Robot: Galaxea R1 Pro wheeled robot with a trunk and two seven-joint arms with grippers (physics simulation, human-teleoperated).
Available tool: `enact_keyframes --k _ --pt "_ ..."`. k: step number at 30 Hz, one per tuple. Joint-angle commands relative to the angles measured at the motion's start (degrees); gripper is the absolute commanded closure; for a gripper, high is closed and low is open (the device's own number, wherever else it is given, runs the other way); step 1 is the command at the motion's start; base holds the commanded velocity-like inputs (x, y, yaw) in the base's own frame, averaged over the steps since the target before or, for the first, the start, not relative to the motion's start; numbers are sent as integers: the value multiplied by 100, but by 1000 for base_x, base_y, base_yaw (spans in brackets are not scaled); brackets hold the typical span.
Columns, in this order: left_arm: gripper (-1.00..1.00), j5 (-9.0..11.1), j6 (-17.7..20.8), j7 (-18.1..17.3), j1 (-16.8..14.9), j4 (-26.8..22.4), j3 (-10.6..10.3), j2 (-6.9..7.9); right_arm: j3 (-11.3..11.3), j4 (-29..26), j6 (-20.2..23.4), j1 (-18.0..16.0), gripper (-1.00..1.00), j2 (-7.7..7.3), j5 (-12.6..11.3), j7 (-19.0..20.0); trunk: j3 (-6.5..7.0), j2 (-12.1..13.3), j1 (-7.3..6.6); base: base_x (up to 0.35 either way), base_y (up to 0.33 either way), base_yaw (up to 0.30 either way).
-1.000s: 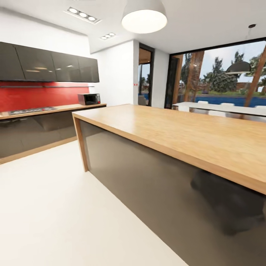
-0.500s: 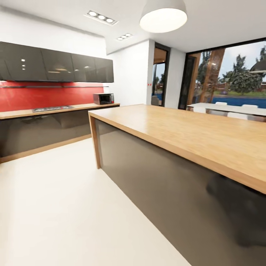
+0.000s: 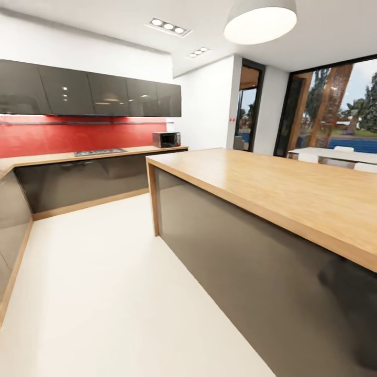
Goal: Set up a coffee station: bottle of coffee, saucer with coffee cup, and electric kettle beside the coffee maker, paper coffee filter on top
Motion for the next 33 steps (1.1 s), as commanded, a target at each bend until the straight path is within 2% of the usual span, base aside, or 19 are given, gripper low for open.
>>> enact_keyframes --k 1,24,33 --pt "-100 2 -6 -2 3 -9 17 -2 3 4 -18 -3 -100 -1 2 -1 -5 -3 0 0 0 239" --pt "-100 2 -3 -2 3 -9 10 -4 3 -3 -18 -3 -100 -1 2 -1 -5 -3 0 0 0 240" --pt "-100 2 1 4 3 -9 5 -6 3 -4 -17 -3 -100 -4 2 -1 -5 -3 0 122 -120 107"
